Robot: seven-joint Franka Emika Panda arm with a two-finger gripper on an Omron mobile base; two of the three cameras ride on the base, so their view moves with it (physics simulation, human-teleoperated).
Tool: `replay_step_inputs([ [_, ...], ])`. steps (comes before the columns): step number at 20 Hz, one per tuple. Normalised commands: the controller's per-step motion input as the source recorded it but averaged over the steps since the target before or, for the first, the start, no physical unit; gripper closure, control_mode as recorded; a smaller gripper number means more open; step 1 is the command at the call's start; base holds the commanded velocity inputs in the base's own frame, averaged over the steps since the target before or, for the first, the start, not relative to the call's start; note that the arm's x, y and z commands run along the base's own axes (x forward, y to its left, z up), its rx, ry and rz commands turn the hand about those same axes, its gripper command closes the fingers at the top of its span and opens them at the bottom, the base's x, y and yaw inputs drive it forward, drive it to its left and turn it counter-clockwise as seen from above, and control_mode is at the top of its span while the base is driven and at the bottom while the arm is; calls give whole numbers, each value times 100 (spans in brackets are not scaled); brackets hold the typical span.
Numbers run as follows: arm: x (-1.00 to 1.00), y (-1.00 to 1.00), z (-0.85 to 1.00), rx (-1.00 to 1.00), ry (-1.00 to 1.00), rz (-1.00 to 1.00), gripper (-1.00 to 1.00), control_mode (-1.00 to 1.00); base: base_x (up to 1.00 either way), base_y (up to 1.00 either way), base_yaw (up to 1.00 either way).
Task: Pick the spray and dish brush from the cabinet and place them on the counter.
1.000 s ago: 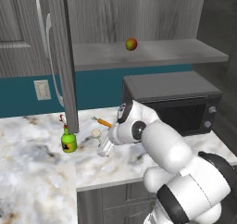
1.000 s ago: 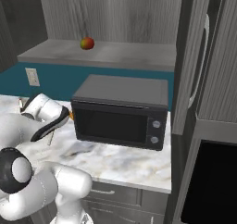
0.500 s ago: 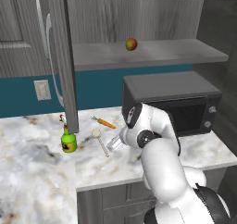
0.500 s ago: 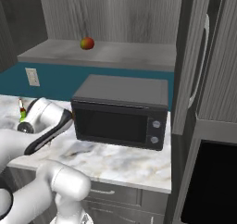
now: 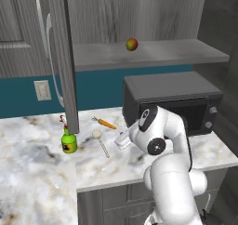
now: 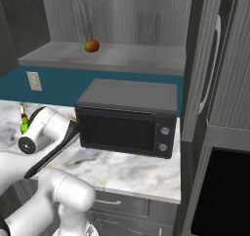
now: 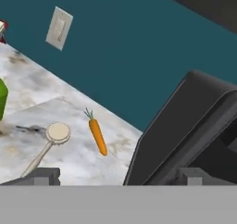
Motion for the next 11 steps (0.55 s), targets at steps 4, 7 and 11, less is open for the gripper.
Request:
replay_step_inputs([
  [4, -58, 21, 41, 10, 0, 5, -100, -100, 0, 0, 0],
  [7, -50, 30, 72, 11, -2, 12, -100, -100, 0, 0, 0],
  [11, -36, 22, 98, 4, -16, 1, -100, -100, 0, 0, 0],
])
